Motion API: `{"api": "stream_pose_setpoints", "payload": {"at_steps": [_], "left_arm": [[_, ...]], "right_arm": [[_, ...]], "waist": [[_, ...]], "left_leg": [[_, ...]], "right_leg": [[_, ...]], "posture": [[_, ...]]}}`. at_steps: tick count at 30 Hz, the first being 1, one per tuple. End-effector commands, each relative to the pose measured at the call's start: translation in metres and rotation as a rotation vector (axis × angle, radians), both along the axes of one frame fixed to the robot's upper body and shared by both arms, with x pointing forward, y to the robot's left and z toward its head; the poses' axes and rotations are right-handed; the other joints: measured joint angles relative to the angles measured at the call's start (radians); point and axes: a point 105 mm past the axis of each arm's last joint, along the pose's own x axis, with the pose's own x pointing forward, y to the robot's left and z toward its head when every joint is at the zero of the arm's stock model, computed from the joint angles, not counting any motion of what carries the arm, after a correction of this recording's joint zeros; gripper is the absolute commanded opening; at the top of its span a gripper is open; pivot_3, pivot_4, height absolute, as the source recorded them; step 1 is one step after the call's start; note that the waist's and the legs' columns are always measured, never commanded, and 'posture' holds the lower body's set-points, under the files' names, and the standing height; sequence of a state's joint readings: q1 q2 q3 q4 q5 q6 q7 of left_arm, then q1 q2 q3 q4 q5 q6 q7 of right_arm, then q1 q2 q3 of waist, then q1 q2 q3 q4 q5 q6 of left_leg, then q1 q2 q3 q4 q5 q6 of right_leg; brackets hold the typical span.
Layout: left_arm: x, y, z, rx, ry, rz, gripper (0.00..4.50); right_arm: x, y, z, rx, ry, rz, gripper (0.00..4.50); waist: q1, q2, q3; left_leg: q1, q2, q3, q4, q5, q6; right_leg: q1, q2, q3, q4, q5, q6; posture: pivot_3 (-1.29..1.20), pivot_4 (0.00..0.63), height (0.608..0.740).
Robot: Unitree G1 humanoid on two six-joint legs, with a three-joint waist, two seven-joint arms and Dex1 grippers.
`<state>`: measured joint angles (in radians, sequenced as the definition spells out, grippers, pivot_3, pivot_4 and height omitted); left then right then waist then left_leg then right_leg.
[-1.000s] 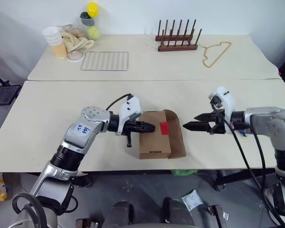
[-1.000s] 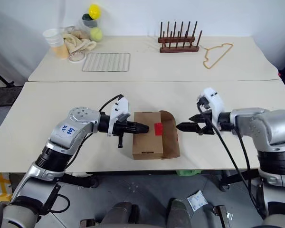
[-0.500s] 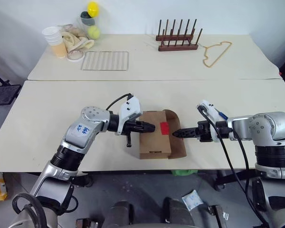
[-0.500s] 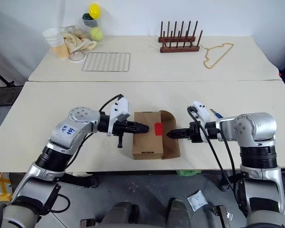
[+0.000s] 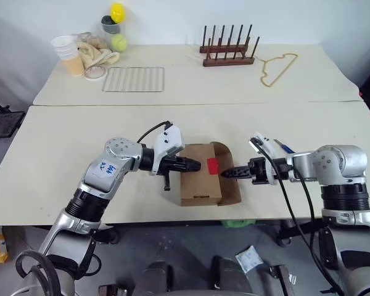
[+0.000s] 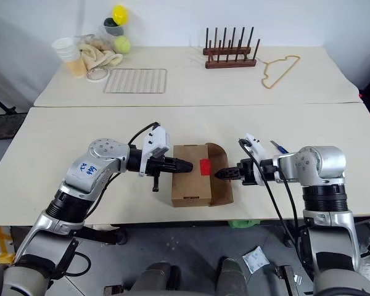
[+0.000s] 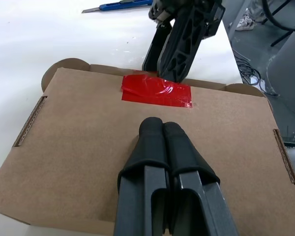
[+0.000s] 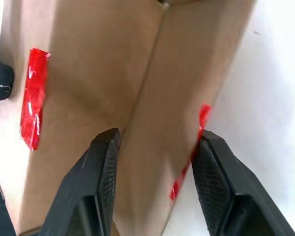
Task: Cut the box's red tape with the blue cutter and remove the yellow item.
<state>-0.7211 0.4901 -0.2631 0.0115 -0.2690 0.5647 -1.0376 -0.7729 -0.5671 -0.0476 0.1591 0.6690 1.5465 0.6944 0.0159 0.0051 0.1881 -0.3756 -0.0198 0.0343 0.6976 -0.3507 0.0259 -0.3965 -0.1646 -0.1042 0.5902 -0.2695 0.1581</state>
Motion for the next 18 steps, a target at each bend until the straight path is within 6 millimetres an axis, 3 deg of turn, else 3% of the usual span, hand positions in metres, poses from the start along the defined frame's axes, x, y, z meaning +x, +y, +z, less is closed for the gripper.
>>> {"api": "stream_pose_setpoints", "payload": {"at_steps": [1, 5, 12, 18], "left_arm": [[-0.001, -0.001, 0.004, -0.01, -0.026, -0.005, 0.0], [-0.001, -0.001, 0.004, -0.014, -0.028, 0.002, 0.0], [0.0, -0.001, 0.004, -0.026, -0.029, 0.015, 0.0], [0.001, -0.007, 0.004, -0.05, -0.035, 0.015, 0.0]], "right_arm": [[0.0, 0.011, -0.009, -0.032, 0.018, 0.029, 2.21], [0.002, 0.009, -0.012, -0.065, 0.014, 0.027, 2.21], [0.004, 0.004, -0.008, -0.079, -0.001, 0.017, 0.03], [0.008, -0.01, 0.005, -0.097, -0.027, -0.022, 0.03]], "waist": [[-0.004, 0.0, 0.0], [-0.016, 0.0, 0.0], [-0.018, 0.0, 0.0], [-0.013, 0.0, 0.0]], "left_leg": [[0.0, 0.0, 0.0, 0.0, 0.0, 0.0], [0.0, 0.0, 0.0, 0.0, 0.0, 0.0], [0.001, 0.0, 0.0, 0.0, 0.0, 0.0], [0.0, 0.0, 0.0, 0.0, 0.0, 0.0]], "right_leg": [[0.0, 0.0, 0.0, 0.0, 0.0, 0.0], [0.0, 0.0, 0.0, 0.0, 0.0, 0.0], [0.0, 0.0, 0.0, 0.0, 0.0, 0.0], [0.0, 0.0, 0.0, 0.0, 0.0, 0.0]], "posture": [[0.0, 0.15, 0.74], [0.0, 0.15, 0.74], [0.0, 0.15, 0.74], [0.0, 0.15, 0.74]]}}
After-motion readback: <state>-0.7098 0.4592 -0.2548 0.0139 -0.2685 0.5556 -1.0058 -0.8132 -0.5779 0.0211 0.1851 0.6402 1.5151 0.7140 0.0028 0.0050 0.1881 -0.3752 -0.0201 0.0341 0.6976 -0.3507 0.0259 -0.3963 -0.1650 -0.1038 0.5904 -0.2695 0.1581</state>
